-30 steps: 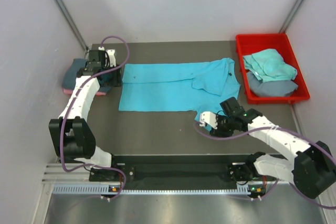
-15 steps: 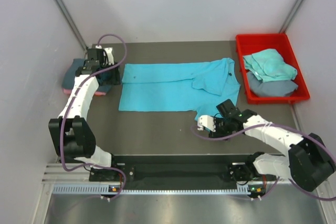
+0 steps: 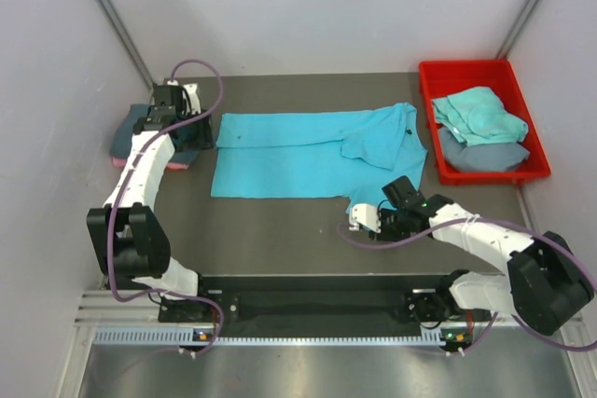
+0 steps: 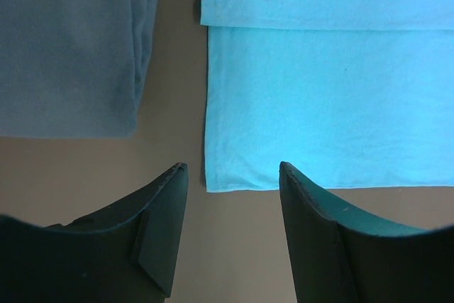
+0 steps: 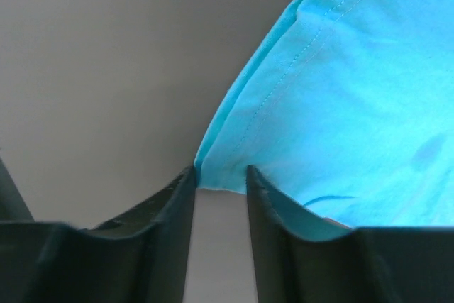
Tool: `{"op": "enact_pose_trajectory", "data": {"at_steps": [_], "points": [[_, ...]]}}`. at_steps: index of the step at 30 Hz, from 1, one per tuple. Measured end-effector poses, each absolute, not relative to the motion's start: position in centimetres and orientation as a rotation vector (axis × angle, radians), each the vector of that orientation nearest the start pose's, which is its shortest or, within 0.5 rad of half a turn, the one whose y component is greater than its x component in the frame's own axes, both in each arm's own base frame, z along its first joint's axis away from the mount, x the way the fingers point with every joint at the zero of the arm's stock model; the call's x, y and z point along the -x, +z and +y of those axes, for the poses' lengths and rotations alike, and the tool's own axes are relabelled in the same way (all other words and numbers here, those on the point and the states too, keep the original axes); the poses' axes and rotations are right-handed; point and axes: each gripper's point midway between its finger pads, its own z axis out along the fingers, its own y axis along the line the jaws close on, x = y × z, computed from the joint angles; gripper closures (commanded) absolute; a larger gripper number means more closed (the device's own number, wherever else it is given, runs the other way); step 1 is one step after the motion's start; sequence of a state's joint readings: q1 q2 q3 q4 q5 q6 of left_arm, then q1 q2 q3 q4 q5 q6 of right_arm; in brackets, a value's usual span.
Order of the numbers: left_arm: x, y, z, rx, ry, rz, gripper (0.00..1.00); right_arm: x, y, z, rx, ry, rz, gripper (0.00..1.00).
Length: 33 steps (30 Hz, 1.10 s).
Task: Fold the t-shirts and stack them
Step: Fold the tshirt
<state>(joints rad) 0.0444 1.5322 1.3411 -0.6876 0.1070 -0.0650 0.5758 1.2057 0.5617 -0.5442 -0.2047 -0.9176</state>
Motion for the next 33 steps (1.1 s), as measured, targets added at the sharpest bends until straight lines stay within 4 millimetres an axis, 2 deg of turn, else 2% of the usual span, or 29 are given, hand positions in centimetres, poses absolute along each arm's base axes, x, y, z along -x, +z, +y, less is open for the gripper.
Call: {"op": "enact_pose_trajectory", "data": {"at_steps": [2,3,7,14,18,26,33], "points": [[-38.9,17.2,-0.3,0.091,-0.140,2.446,0.41,-19.1,1.7,12.8,1.889,0.180,1.959,0.73],[-38.9,17.2,-0.3,0.093,-0.140,2.447,0.41,-19.1,1.7,12.7,1.889,0.176,1.962,0.83],[-38.4,16.9,0.0,0.114,-0.140,2.467,0.40,-19.4,1.7,12.3,1.894,0.137,1.963,0.99],[-35.7,15.2,1.5,0.250,-0.149,2.580,0.40,-20.0,2.8,12.0,1.856,0.085,1.942,1.00],[-34.1,13.5,1.7,0.316,-0.172,2.653,0.40,-20.5,3.3,11.7,1.828,0.066,1.945,1.00],[-34.0,10.2,0.8,0.386,-0.273,2.764,0.48,-22.0,4.7,11.8,1.764,0.040,1.937,1.00],[-33.4,6.7,1.3,0.506,-0.328,2.870,0.52,-22.7,5.1,11.8,1.739,0.028,1.930,1.00]]}}
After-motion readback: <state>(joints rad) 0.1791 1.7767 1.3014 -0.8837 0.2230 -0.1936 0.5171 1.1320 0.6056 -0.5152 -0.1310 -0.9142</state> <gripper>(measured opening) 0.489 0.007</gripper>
